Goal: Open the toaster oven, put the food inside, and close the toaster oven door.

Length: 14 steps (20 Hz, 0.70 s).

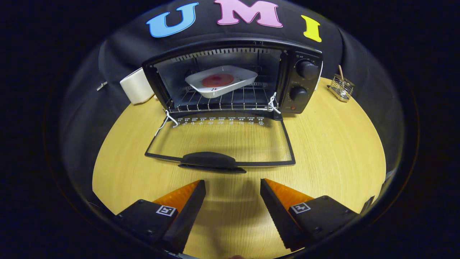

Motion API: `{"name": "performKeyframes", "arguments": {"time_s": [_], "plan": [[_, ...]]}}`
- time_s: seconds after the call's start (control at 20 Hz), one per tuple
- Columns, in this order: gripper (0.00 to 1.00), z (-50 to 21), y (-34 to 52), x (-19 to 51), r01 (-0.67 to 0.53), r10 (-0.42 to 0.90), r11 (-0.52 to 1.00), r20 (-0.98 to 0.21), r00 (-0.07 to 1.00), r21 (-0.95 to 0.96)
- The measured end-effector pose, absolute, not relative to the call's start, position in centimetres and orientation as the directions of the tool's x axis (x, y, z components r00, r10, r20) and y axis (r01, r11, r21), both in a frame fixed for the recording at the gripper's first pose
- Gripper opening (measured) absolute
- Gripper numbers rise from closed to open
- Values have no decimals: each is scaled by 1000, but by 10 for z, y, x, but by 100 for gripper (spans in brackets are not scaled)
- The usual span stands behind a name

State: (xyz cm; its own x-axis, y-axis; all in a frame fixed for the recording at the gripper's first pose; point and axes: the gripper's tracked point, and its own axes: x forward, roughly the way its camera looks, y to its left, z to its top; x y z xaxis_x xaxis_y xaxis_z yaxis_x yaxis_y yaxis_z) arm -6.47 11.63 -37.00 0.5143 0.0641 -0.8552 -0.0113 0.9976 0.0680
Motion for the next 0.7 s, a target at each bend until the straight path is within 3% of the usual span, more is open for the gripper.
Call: {"name": "performKeyframes", "arguments": {"time_s": [0.7], "plan": [[99,-390,133,-47,-40,36,999,-853,520,18]]}}
